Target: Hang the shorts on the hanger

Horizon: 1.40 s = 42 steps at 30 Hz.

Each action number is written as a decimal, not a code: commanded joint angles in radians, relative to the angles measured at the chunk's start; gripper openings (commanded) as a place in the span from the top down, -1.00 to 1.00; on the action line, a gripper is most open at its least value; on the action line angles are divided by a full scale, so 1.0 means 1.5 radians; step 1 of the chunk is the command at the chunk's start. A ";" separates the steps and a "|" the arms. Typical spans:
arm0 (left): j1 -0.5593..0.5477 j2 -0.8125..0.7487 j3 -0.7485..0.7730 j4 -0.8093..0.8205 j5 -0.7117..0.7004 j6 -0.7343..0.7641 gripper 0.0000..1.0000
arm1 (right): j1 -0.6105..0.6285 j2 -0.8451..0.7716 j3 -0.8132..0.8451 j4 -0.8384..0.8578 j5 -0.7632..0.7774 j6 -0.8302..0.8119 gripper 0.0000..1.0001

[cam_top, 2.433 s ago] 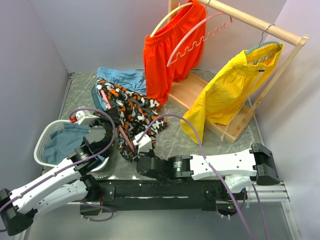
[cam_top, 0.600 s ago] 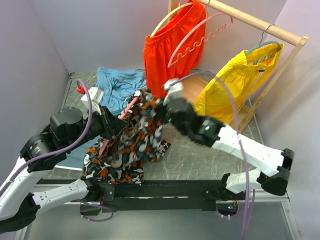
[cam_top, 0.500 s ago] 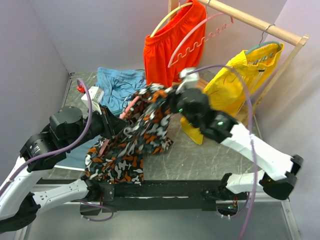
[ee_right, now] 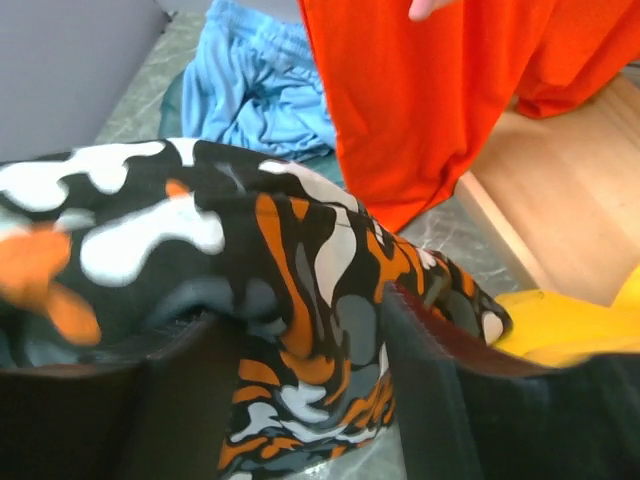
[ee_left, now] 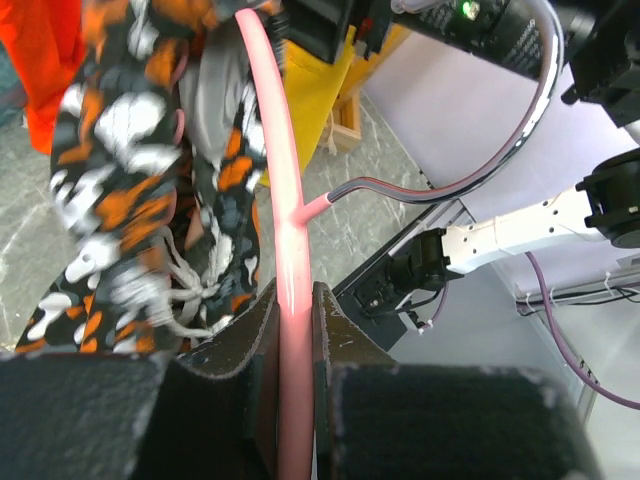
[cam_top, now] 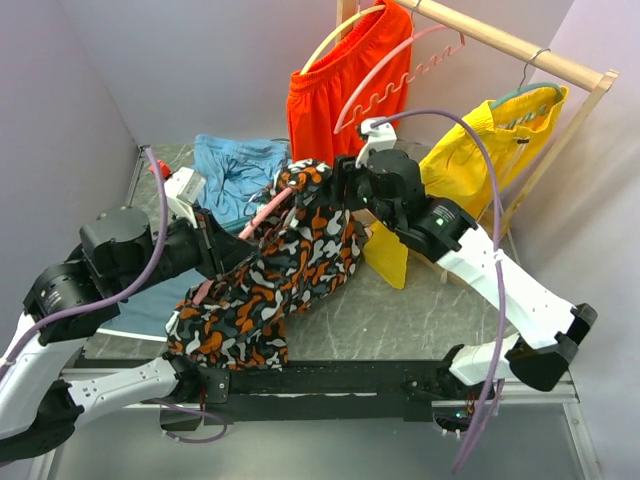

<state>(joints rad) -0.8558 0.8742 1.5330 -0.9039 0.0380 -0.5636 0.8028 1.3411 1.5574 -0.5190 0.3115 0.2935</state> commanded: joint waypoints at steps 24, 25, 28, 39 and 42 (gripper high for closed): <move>0.001 0.084 0.137 0.077 -0.090 -0.055 0.98 | 0.354 -0.187 -0.128 0.189 0.037 0.037 -0.37; 0.001 0.081 0.128 0.088 -0.103 -0.073 0.98 | 0.385 -0.197 -0.163 0.223 0.032 0.046 -0.37; 0.000 0.076 0.103 0.126 -0.145 -0.106 0.98 | 0.436 -0.205 -0.212 0.287 0.047 0.060 -0.41; 0.000 0.076 0.000 0.242 -0.200 -0.156 0.98 | 0.527 -0.128 -0.183 0.345 0.121 0.085 -0.46; 0.001 0.071 -0.024 0.265 -0.210 -0.159 0.98 | 0.526 -0.113 -0.169 0.339 0.128 0.092 -0.46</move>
<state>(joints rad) -0.8558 1.0050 1.5200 -0.6750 -0.2310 -0.7773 1.5906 1.1542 1.2434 -0.0681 0.4496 0.4023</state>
